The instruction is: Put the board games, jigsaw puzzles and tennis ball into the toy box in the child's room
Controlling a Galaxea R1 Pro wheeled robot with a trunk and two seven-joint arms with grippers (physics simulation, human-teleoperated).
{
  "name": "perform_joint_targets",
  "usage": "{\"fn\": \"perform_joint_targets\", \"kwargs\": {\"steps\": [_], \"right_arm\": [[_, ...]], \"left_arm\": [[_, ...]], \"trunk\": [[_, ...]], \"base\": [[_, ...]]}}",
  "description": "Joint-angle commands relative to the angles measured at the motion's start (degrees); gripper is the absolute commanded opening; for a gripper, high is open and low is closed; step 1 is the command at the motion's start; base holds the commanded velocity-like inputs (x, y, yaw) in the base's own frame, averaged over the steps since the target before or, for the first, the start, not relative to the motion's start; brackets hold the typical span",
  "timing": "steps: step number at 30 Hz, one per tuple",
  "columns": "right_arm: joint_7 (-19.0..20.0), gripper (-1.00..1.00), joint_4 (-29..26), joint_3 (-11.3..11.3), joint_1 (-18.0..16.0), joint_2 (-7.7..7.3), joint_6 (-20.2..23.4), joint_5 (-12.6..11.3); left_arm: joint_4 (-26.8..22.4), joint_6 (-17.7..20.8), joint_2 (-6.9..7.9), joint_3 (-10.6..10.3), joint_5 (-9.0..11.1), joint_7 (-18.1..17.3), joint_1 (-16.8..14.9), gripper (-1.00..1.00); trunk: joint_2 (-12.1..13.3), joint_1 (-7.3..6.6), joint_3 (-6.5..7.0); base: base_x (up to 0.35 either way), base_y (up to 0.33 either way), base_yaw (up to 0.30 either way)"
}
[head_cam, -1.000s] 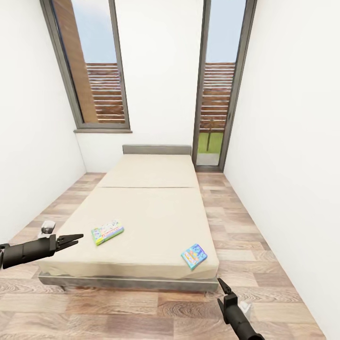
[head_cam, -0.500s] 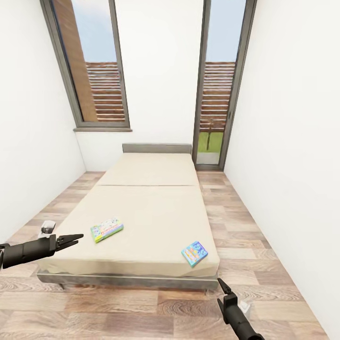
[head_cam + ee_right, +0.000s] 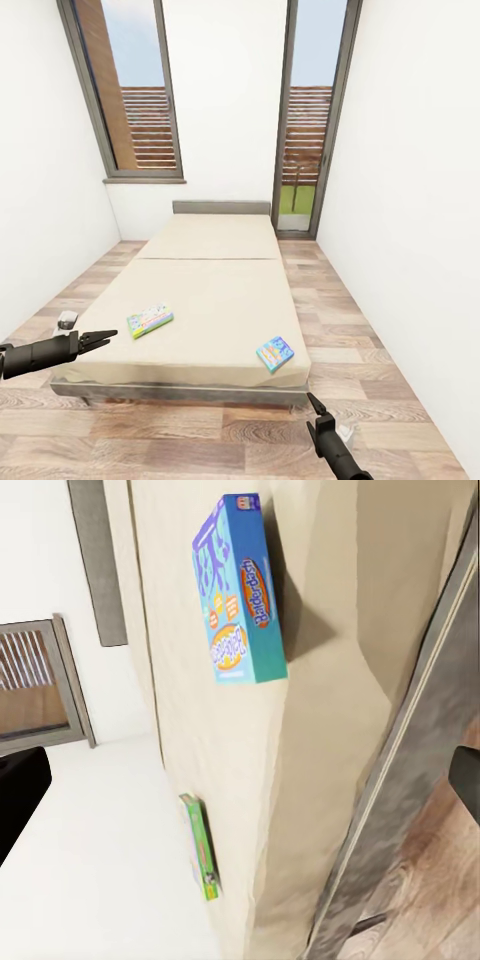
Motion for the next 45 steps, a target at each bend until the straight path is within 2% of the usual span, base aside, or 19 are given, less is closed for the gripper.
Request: {"fn": "perform_joint_targets", "kwargs": {"steps": [1,25,31,35,45], "right_arm": [[0.08,1.00,-0.01,-0.18,-0.03,0.03,0.57,-0.52],[-0.91,1.00,-0.52,-0.38,-0.03,0.17,0.56,-0.99],[-0.71,1.00,-0.53,-0.48,-0.07,1.14,1.09,-1.18],[-0.75,1.00,-0.53,-0.50,-0.12,2.17,2.04,-1.25],[-0.50,1.00,-0.53,-0.52,-0.12,2.77,4.89,-1.20]], "left_arm": [[-0.06,0.59,-0.02,0.09,-0.59,-0.53,-0.06,1.00],[-0.19,0.51,-0.02,-0.05,-0.59,-0.53,-0.06,1.00],[-0.19,0.51,-0.09,-0.07,-0.59,-0.53,-0.06,1.00],[-0.19,0.58,-0.08,-0.02,-0.59,-0.57,-0.06,1.00],[-0.19,0.61,-0.02,0.17,-0.56,-1.43,-0.06,1.00]], "trunk": [[-0.44,0.22,-0.24],[-10.07,5.49,-4.55],[-12.48,6.81,-5.63],[-12.48,6.81,-5.63],[-12.48,6.81,-5.63]], "base": [[0.000,0.000,0.000],[0.000,0.000,0.000],[0.000,0.000,0.000],[0.000,0.000,0.000],[0.000,0.000,0.000]]}}
